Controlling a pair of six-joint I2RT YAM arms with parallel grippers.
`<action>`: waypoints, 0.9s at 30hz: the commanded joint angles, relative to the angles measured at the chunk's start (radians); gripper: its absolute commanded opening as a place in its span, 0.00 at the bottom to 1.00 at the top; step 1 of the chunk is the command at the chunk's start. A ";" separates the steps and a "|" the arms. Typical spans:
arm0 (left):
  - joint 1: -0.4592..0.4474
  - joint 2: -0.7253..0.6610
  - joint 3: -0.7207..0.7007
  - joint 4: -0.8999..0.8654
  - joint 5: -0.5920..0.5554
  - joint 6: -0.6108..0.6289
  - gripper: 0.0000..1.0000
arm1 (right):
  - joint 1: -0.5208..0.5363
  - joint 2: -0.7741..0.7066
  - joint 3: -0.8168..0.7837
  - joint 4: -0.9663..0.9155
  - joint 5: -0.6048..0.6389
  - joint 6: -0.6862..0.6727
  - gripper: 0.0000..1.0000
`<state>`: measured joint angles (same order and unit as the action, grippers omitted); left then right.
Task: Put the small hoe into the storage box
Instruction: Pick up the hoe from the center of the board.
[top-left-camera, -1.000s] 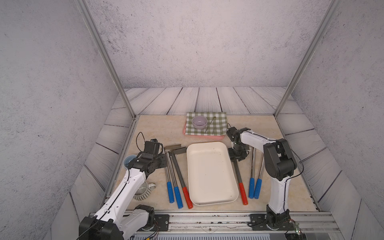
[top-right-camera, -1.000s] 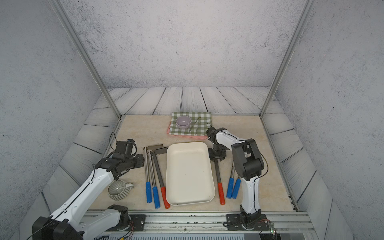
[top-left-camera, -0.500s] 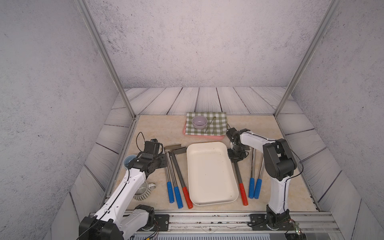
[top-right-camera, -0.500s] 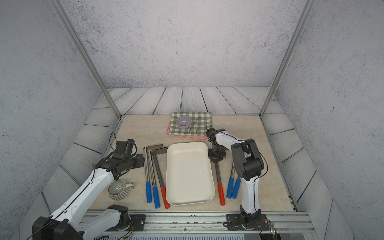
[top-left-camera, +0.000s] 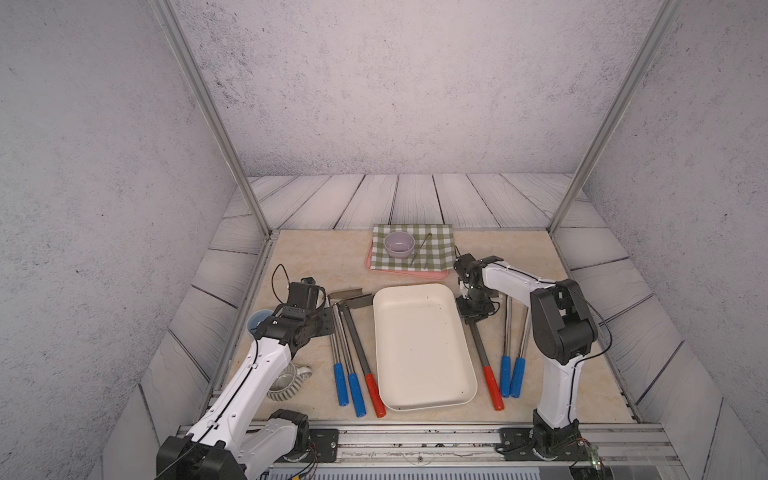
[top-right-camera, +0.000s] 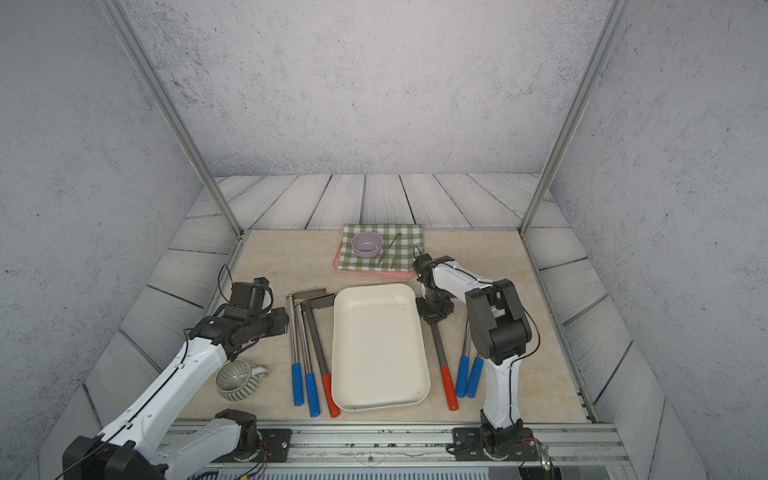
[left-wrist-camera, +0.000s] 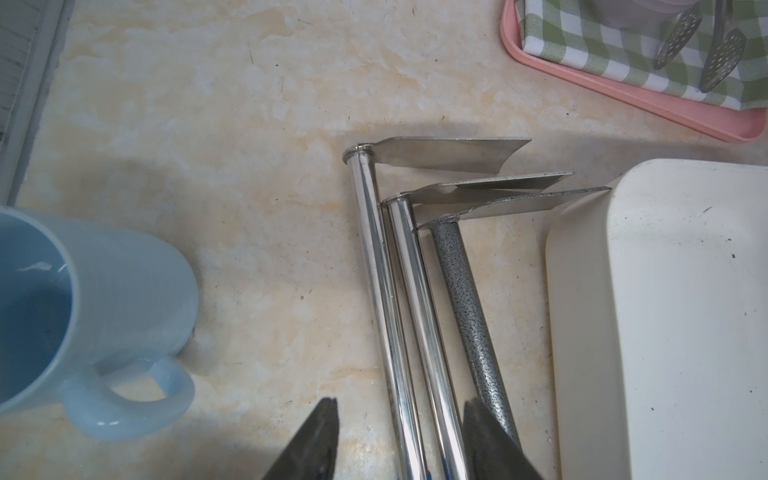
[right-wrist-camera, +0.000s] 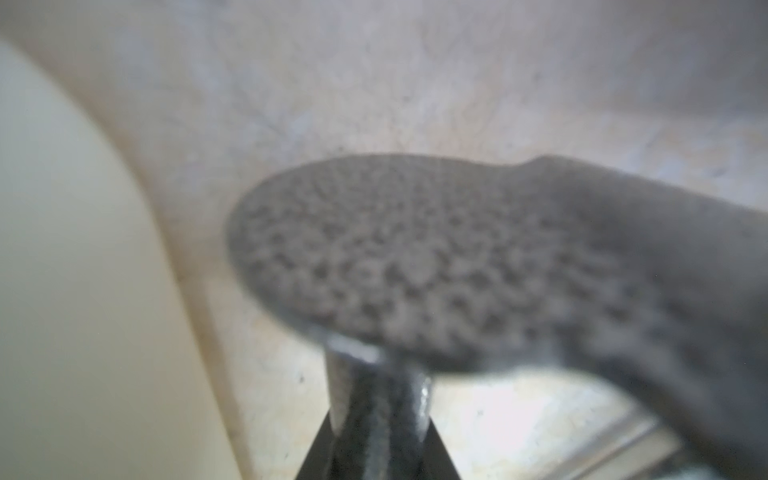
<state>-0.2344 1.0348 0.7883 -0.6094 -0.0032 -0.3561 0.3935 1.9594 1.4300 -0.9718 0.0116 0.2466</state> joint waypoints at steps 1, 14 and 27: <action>-0.009 -0.010 0.020 -0.010 -0.001 0.007 0.52 | -0.005 -0.102 0.066 -0.095 0.036 -0.043 0.00; -0.017 -0.026 0.017 -0.012 -0.017 0.006 0.52 | -0.006 -0.238 0.318 -0.418 -0.060 0.031 0.00; -0.019 -0.032 0.017 -0.012 -0.026 0.006 0.52 | 0.140 -0.187 0.587 -0.557 -0.136 0.291 0.00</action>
<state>-0.2455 1.0172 0.7883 -0.6094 -0.0143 -0.3561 0.4683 1.7493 1.9663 -1.4879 -0.0769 0.4454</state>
